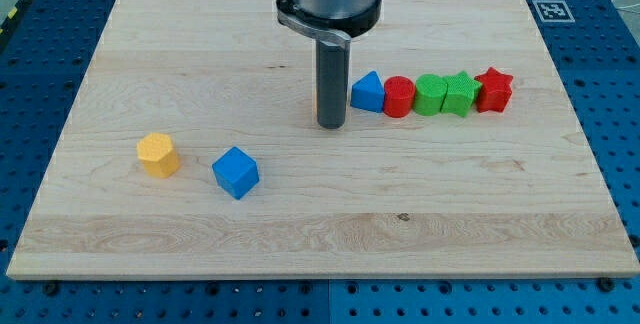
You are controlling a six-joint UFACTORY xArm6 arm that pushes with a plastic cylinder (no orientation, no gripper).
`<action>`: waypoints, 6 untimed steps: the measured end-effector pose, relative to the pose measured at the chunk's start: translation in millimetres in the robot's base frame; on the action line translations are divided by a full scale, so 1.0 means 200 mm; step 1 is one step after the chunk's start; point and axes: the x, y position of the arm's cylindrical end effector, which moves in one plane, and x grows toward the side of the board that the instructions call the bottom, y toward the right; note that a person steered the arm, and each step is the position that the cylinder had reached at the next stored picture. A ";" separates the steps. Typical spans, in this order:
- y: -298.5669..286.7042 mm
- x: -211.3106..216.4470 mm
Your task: Move the blue cube to the left of yellow heart
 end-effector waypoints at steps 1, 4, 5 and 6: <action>0.05 -0.01; 0.14 0.12; 0.06 0.36; -0.06 0.61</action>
